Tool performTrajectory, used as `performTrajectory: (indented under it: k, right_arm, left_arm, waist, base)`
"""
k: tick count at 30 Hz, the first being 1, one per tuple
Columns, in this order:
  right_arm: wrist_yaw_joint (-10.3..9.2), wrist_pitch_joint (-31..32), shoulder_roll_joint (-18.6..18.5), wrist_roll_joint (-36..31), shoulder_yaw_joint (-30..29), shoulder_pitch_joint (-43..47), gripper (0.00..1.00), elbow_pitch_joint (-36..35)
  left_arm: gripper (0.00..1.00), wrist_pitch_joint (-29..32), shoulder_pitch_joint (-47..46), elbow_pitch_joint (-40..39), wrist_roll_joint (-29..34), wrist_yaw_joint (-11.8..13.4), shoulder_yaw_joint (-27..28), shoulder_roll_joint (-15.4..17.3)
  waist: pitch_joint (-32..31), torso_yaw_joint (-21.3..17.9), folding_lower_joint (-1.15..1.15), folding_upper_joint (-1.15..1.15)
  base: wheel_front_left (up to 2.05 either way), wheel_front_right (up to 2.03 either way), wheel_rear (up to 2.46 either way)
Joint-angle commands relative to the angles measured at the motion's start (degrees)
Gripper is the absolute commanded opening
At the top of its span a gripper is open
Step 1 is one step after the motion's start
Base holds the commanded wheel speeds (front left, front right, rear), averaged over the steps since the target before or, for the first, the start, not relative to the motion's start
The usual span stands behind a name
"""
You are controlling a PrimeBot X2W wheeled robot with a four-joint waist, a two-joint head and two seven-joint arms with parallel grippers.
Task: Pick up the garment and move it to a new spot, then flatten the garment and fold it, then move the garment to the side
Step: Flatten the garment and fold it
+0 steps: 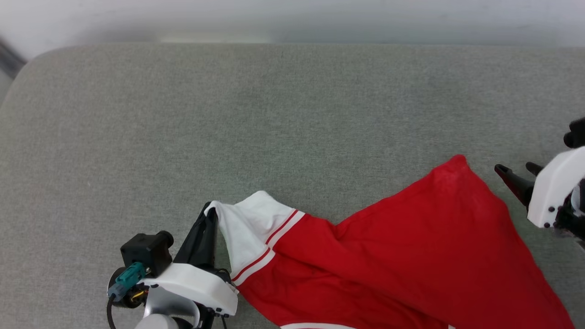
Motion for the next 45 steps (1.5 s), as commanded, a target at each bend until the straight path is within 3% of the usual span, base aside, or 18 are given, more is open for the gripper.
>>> performTrajectory:
  k: [1,4,8,17,18,19,20,30,34,45]
  right_arm:
    - [-0.02,1.33,-0.78,0.14,0.62,-1.37,1.0,0.26]
    - [-0.02,7.15,-2.76,1.05,4.62,-5.46,1.0,0.99]
    - [-0.02,9.96,-3.97,1.86,9.69,-9.59,1.0,2.71]
    - [0.09,18.99,-2.29,5.5,20.74,-8.32,1.0,12.54]
    - [0.09,19.16,-2.35,5.97,21.49,-8.21,0.44,12.88]
    - [0.11,19.06,-2.36,6.49,21.91,-8.27,0.05,13.09]
    - [0.11,18.57,-2.36,6.65,22.31,-8.53,0.0,13.24]
    - [-0.02,3.11,-2.74,5.56,17.12,-14.55,0.0,12.24]
    - [-0.02,-2.79,-2.11,3.47,14.39,-15.33,0.0,12.2]
    - [-0.02,-14.07,3.33,-3.75,9.07,-18.43,0.0,15.84]
  left_arm:
    - [0.0,-0.43,-1.02,-0.27,0.29,-0.2,-0.11,-0.26]
    - [0.0,-0.99,-2.71,-0.32,0.72,-0.59,-0.82,-0.99]
    - [0.0,-1.74,-4.7,0.06,0.99,-1.09,-1.43,-1.87]
    - [0.0,-2.66,-6.14,1.46,0.96,-1.41,-2.07,-2.66]
    - [0.0,-2.7,-6.09,1.59,0.92,-1.36,-2.03,-2.6]
    - [0.0,-2.71,-6.06,1.64,0.87,-1.32,-1.97,-2.51]
    - [0.0,-2.75,-6.03,1.76,0.81,-1.29,-1.91,-2.43]
    - [0.0,-2.45,-6.84,2.62,0.32,-0.7,0.13,-0.18]
    - [0.0,-0.88,-9.59,2.95,-0.32,-1.56,1.6,1.66]
    - [0.0,3.12,-23.72,9.41,-2.24,-3.43,5.41,4.88]
  waist:
    - [2.57,2.03,-0.01,0.0]
    - [4.84,3.21,-0.01,0.0]
    - [7.45,4.3,-0.01,0.0]
    - [9.0,4.88,-0.01,0.0]
    - [8.95,4.82,-0.01,0.0]
    - [8.91,4.75,-0.01,0.0]
    - [8.75,4.66,-0.01,0.0]
    - [2.66,2.79,-0.01,0.0]
    - [-0.45,0.92,-0.01,0.0]
    - [-6.22,-5.53,-0.01,0.0]
  base:
    - [0.0,0.0,0.0]
    - [0.0,0.0,0.0]
    - [0.0,0.0,0.0]
    - [0.0,0.0,0.0]
    - [0.0,0.0,0.0]
    - [0.0,0.0,0.0]
    - [0.0,0.0,0.0]
    - [0.0,0.0,0.0]
    - [0.0,0.0,0.0]
    - [0.0,0.0,0.0]
